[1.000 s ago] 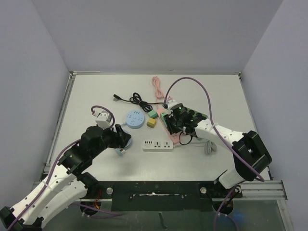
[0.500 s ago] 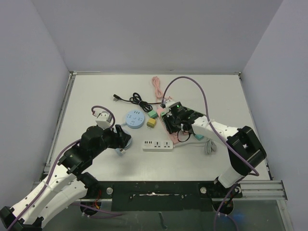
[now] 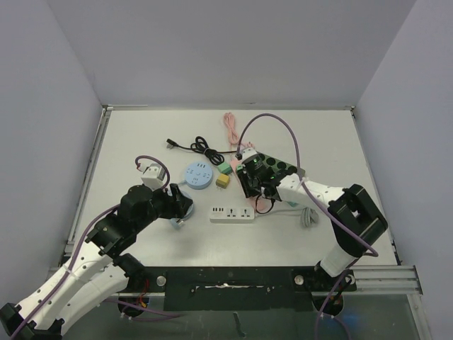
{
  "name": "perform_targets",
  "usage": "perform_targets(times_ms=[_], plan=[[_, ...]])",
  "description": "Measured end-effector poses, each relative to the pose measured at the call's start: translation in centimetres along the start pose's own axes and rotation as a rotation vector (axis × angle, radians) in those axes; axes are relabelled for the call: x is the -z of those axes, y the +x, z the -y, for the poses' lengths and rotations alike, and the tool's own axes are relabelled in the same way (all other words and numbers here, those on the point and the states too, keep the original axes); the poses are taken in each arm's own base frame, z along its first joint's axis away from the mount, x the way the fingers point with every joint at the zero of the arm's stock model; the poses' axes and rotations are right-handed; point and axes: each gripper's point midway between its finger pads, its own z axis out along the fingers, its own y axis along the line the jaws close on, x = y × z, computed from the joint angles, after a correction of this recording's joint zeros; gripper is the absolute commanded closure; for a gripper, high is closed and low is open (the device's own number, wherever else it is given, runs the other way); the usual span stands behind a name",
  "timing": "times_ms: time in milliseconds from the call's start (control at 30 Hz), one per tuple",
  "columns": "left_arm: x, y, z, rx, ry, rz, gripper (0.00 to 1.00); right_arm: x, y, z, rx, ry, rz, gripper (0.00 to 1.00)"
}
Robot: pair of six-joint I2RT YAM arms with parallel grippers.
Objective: Insert the plug
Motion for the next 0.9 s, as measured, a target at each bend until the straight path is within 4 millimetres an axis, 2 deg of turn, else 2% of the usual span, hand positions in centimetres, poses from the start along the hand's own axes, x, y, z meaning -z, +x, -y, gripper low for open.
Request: perform_targets(times_ms=[67,133,233,333,500,600,667,733,800,900], plan=[[0.0,0.0,0.0,0.000,-0.001,0.000,0.37,-0.1,0.0,0.0,0.006,0.025,-0.002,0.95],[0.0,0.0,-0.1,0.000,-0.003,0.000,0.37,0.0,-0.1,-0.1,0.010,0.043,0.001,0.87],[0.0,0.1,-0.1,0.000,-0.005,-0.002,0.37,0.5,-0.7,-0.1,0.005,0.051,0.022,0.70],[0.0,0.1,-0.1,-0.001,-0.006,-0.003,0.37,0.8,-0.7,-0.1,-0.008,0.051,0.020,0.47],[-0.1,0.2,-0.2,-0.001,-0.009,-0.008,0.37,2.3,0.4,0.7,-0.052,0.058,-0.039,0.37],[-0.2,0.3,-0.2,-0.002,-0.011,-0.012,0.37,4.3,-1.3,1.4,-0.090,0.065,0.015,0.35],[-0.2,0.3,-0.2,-0.002,-0.013,-0.016,0.37,5.9,-2.8,2.5,-0.139,0.098,0.087,0.35],[-0.3,0.4,-0.3,-0.003,-0.015,-0.022,0.37,7.6,-3.9,4.5,-0.217,0.141,0.170,0.35],[-0.5,0.6,-0.3,-0.003,-0.017,-0.029,0.37,8.4,-3.5,6.9,-0.301,0.191,0.202,0.35],[-0.6,0.7,-0.3,-0.004,-0.017,-0.036,0.37,8.2,-1.0,10.5,-0.414,0.283,0.173,0.35]])
